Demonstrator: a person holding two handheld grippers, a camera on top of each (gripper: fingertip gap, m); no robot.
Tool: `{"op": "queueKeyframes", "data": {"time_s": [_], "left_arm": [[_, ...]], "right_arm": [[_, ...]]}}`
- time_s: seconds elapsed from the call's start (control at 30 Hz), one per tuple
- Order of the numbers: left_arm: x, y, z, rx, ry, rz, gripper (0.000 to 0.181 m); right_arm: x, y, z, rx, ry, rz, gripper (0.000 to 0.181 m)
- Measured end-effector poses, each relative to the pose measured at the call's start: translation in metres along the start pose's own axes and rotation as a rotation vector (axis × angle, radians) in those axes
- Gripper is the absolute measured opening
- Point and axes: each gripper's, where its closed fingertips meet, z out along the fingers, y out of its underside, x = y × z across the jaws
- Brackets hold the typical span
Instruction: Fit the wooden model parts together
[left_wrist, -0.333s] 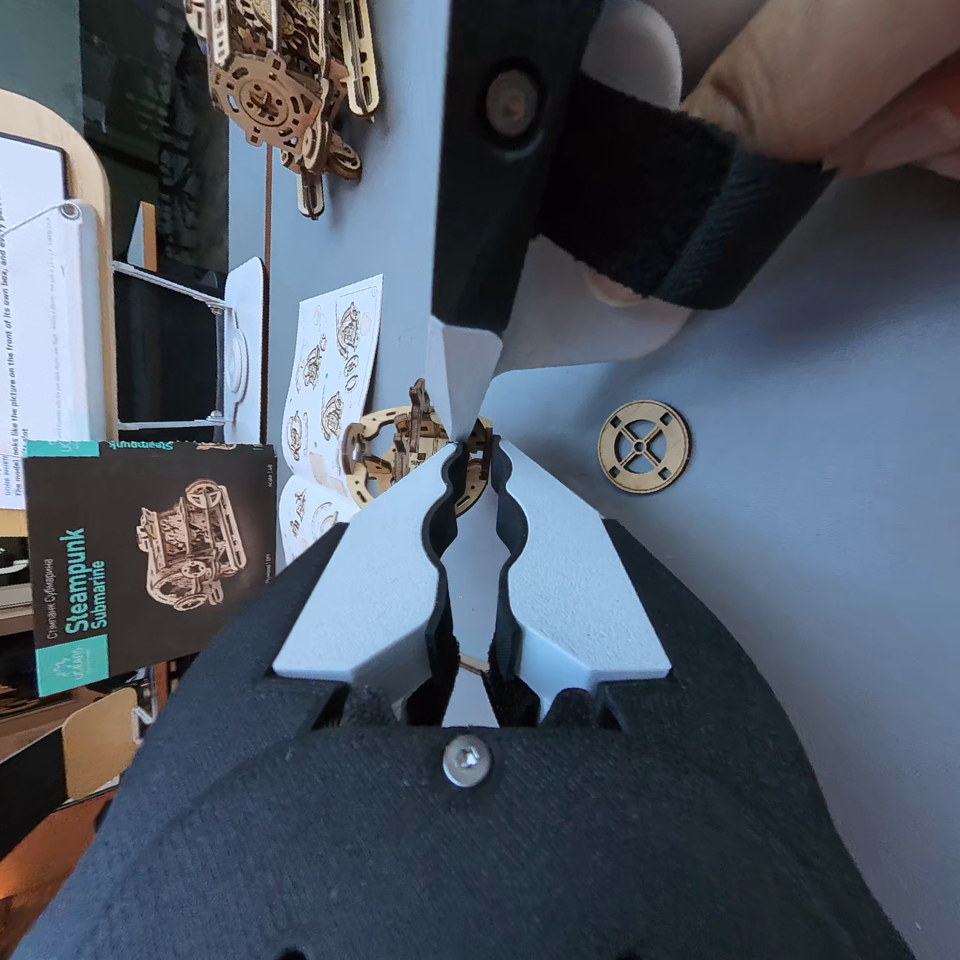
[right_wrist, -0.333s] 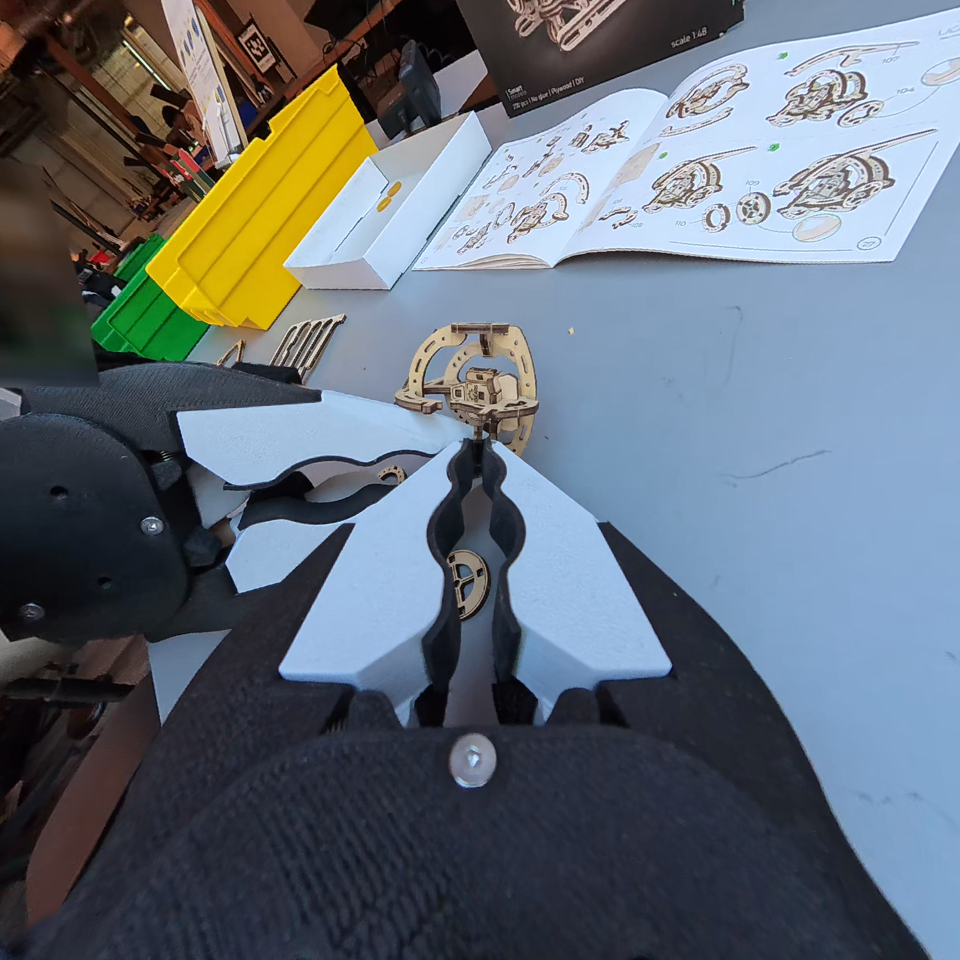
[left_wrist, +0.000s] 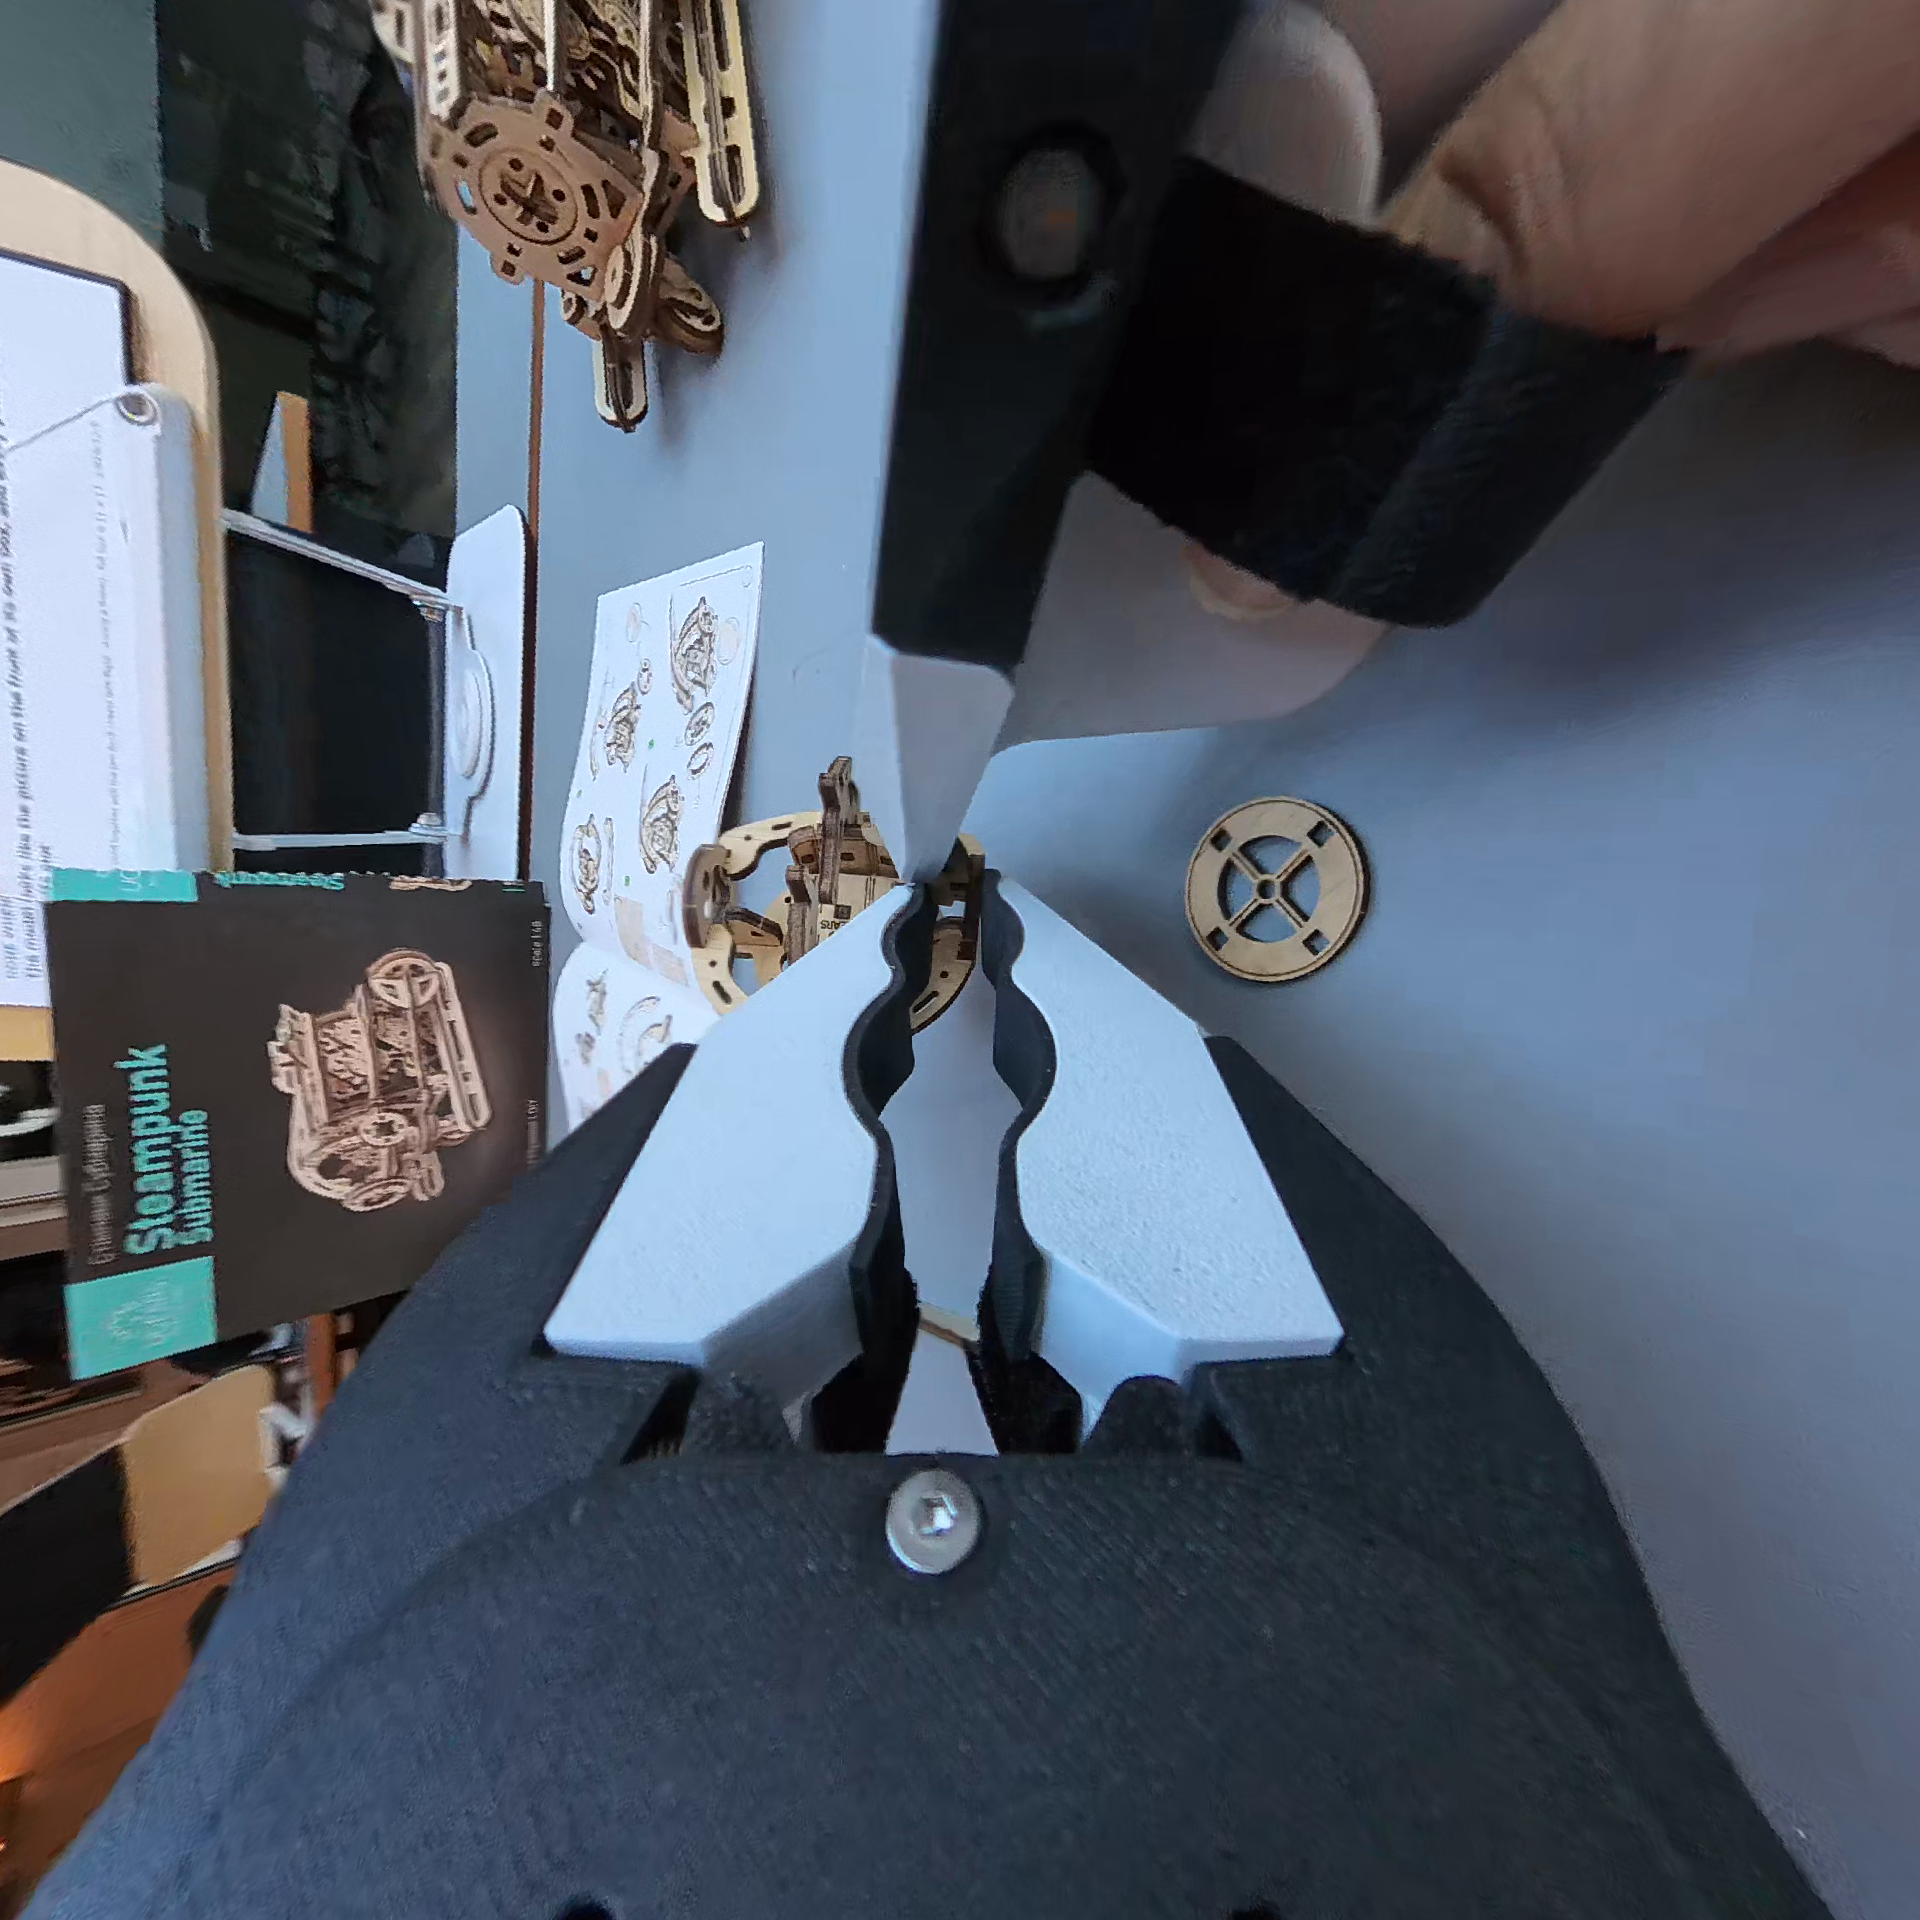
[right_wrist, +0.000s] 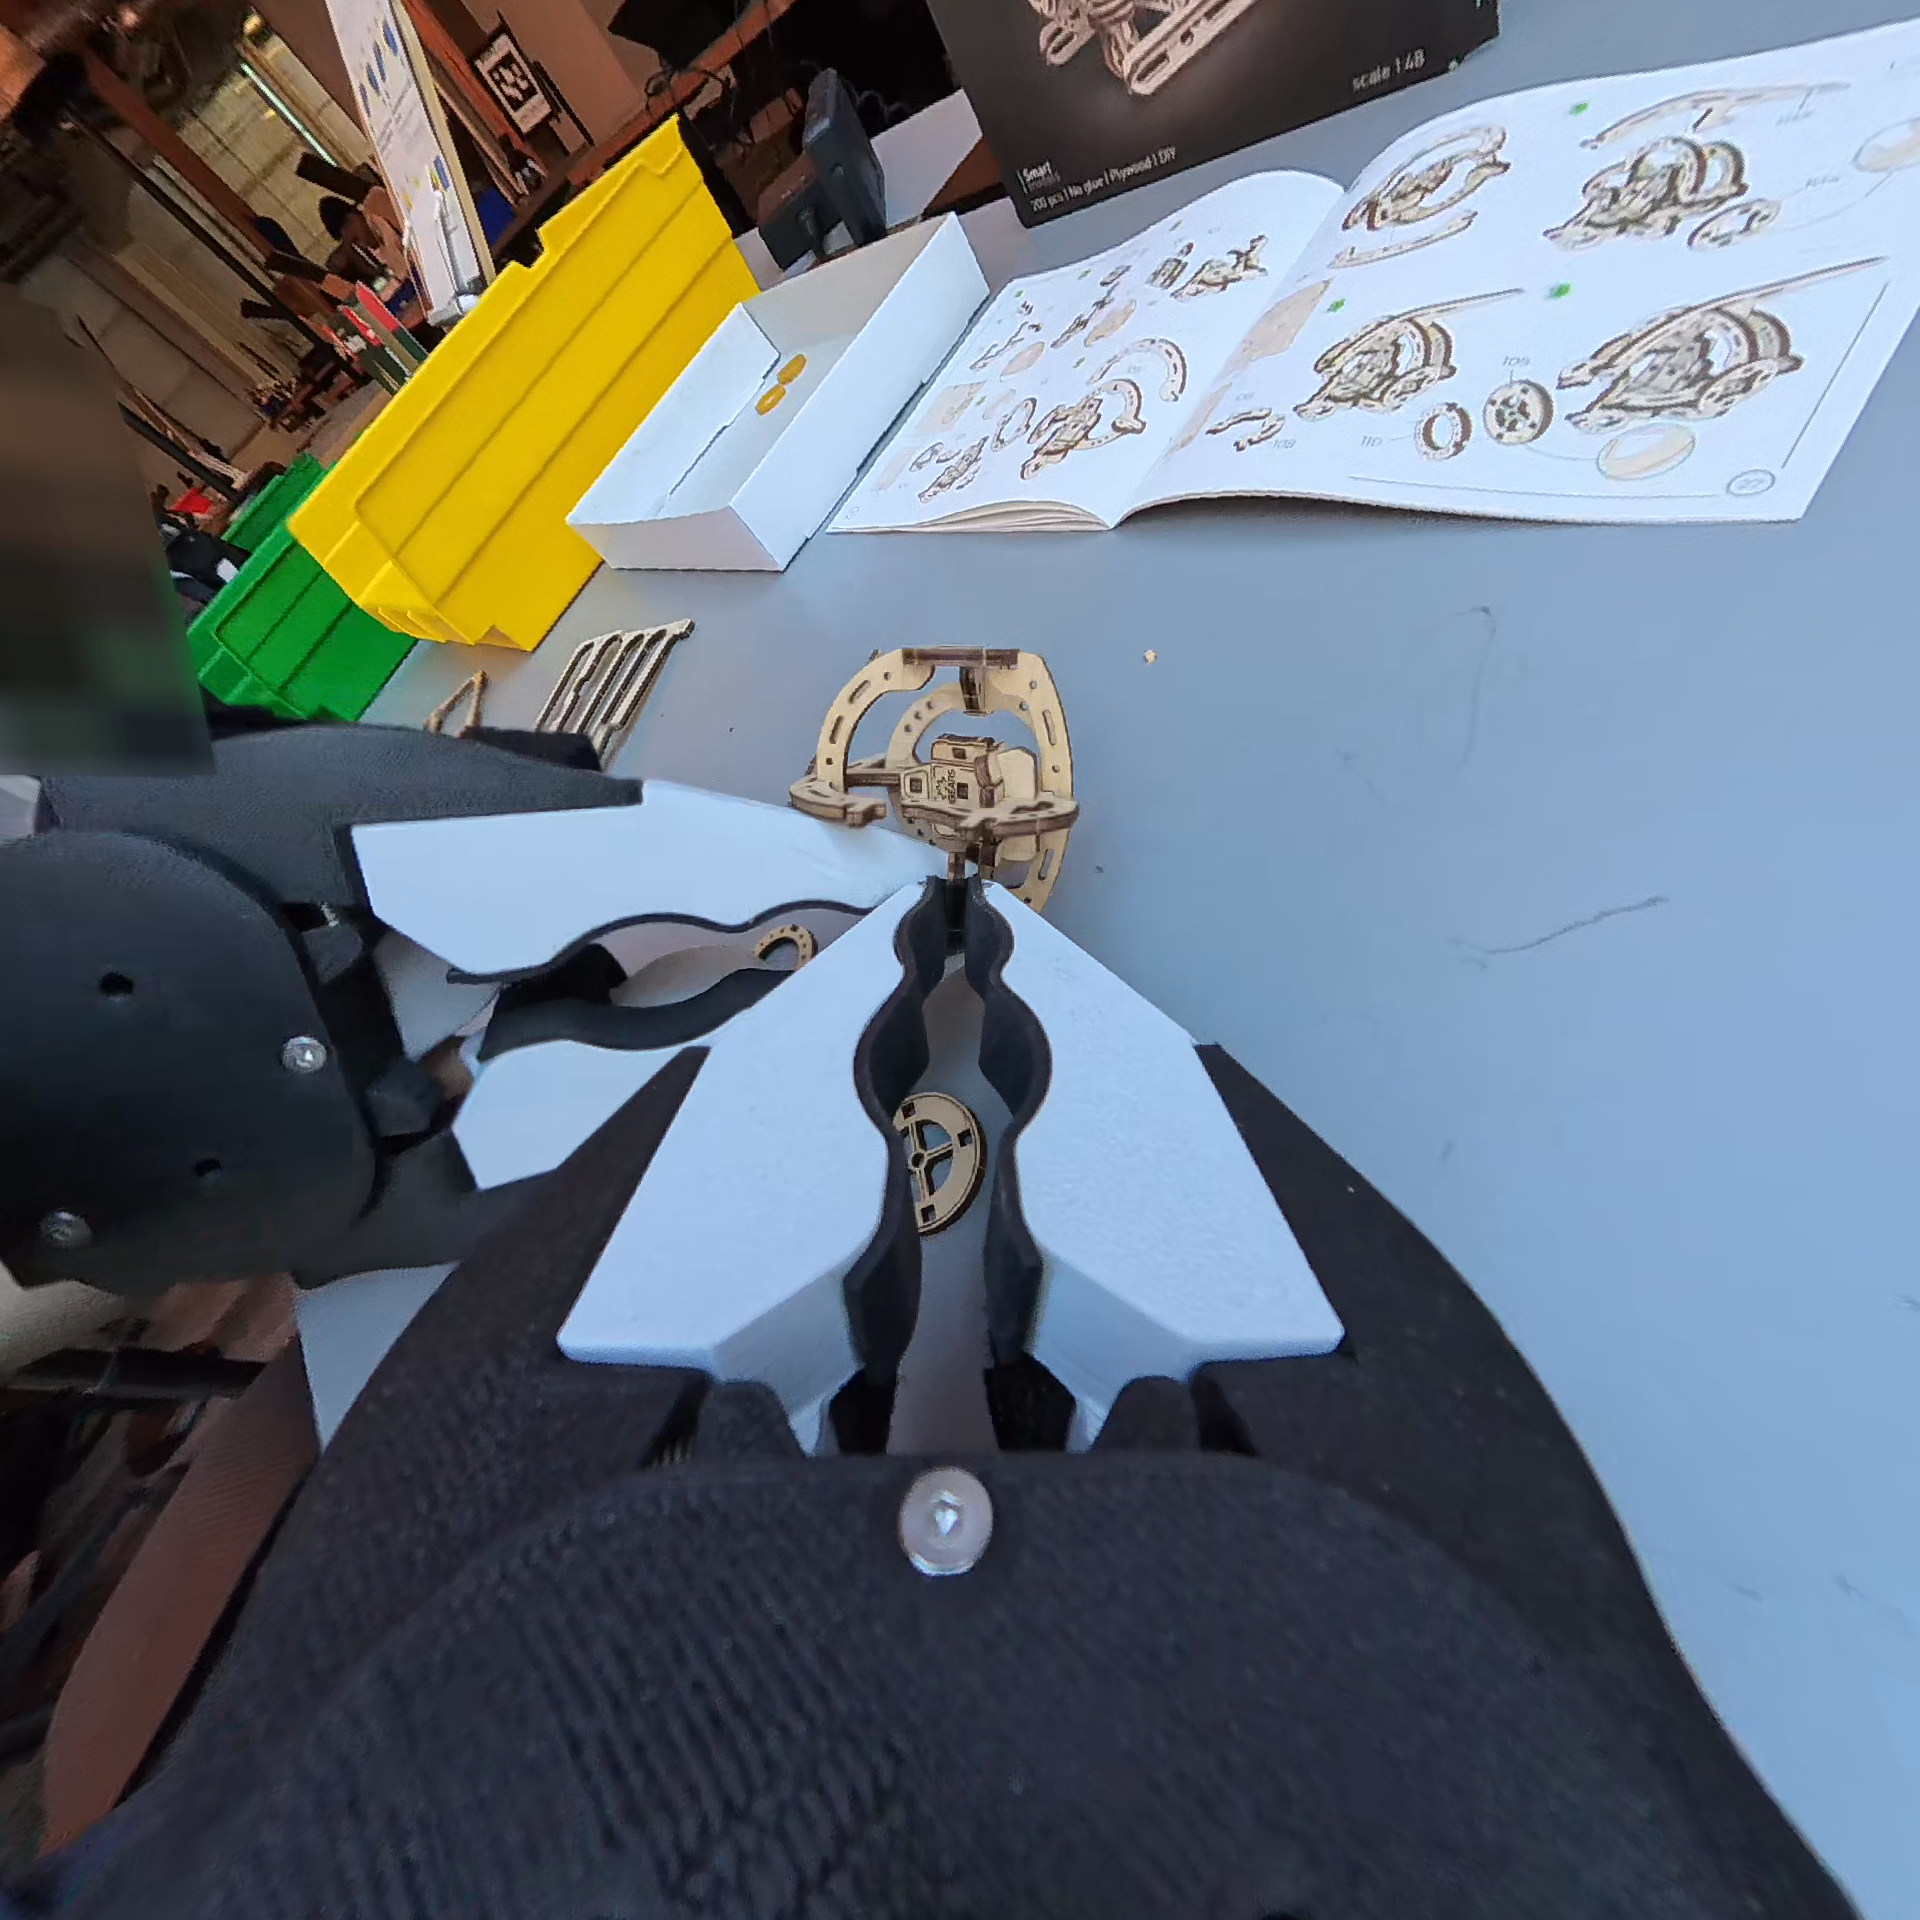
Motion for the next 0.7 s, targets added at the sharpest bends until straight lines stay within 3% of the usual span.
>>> {"op": "queueKeyframes", "data": {"time_s": [0.03,0.2,0.4,0.7], "left_arm": [[-0.0005,-0.0004,0.0002,0.002,-0.013,0.007,0.007],[0.0008,-0.0008,0.0025,0.006,0.005,-0.021,0.008],[0.0013,0.0014,0.0031,-0.015,-0.034,0.061,0.007],[0.0009,-0.0002,0.0032,0.009,-0.015,-0.008,0.007]], "right_arm": [[0.0002,-0.0007,-0.0003,0.002,-0.012,0.019,0.001],[0.0026,0.0006,0.0002,-0.008,-0.012,0.043,0.001],[0.0025,0.0028,0.0015,-0.022,-0.002,0.028,0.001],[0.003,0.0016,0.0004,-0.003,0.025,0.0,0.001]]}}
